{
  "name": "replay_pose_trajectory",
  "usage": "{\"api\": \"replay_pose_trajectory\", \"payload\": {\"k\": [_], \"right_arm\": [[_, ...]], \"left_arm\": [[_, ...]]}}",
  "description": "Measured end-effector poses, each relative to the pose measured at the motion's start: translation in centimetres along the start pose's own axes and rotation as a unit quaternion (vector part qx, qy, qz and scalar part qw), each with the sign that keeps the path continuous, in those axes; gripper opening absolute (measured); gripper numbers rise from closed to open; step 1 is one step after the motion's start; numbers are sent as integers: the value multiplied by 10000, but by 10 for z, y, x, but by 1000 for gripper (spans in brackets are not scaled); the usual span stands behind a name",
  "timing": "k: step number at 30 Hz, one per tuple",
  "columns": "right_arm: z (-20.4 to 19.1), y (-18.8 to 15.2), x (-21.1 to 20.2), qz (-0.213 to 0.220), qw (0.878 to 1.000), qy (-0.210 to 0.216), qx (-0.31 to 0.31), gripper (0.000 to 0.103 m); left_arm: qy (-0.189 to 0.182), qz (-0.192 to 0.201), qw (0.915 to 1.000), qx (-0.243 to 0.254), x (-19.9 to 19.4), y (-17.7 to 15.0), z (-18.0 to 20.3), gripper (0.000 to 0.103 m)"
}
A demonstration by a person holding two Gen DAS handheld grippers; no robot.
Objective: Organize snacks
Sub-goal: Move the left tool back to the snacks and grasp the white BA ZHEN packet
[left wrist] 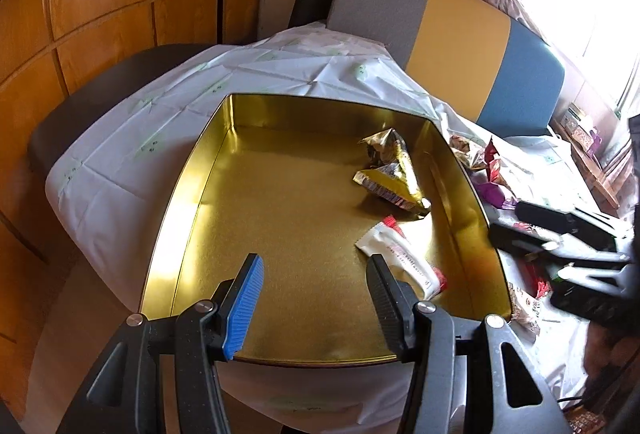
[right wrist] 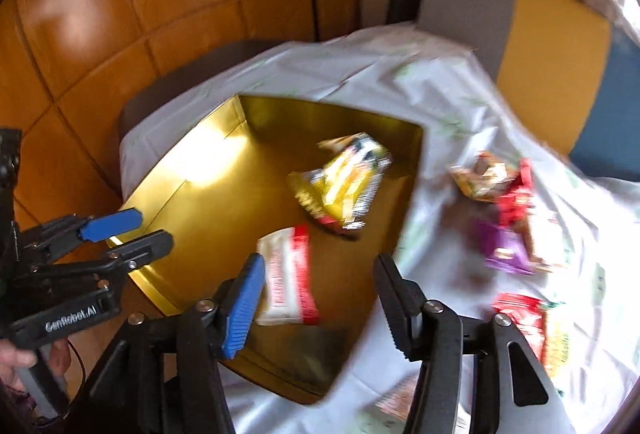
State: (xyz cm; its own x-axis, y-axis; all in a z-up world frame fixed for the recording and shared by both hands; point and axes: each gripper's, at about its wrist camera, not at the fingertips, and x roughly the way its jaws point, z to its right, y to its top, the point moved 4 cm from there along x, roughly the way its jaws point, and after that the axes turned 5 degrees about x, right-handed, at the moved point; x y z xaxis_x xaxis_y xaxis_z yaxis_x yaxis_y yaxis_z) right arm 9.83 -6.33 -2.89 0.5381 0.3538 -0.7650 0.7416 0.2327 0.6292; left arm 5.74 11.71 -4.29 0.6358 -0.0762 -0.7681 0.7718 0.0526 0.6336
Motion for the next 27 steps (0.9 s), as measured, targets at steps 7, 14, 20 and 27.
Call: {"api": "replay_pose_trajectory", "payload": {"k": [7,14,20,27], "right_arm": [[81,-15,-41,169,9959,-629,625,73],[171,-44,-62,-139,9852,-1258,1153,85],[228,-74,-68,-261,9757,-1401,1666,85],[265,-88,-64,-465,9557,-1407,2544,85]], "left_arm": [[-472,137,9956,793,-14,7,45,54],[-1469,203,9493,2771,-27,-5,139,54],[-1892,-432,8856,4220,-3,-29,205,69],[-1740,-1004,8248,5284,32,-48,248,70]]}}
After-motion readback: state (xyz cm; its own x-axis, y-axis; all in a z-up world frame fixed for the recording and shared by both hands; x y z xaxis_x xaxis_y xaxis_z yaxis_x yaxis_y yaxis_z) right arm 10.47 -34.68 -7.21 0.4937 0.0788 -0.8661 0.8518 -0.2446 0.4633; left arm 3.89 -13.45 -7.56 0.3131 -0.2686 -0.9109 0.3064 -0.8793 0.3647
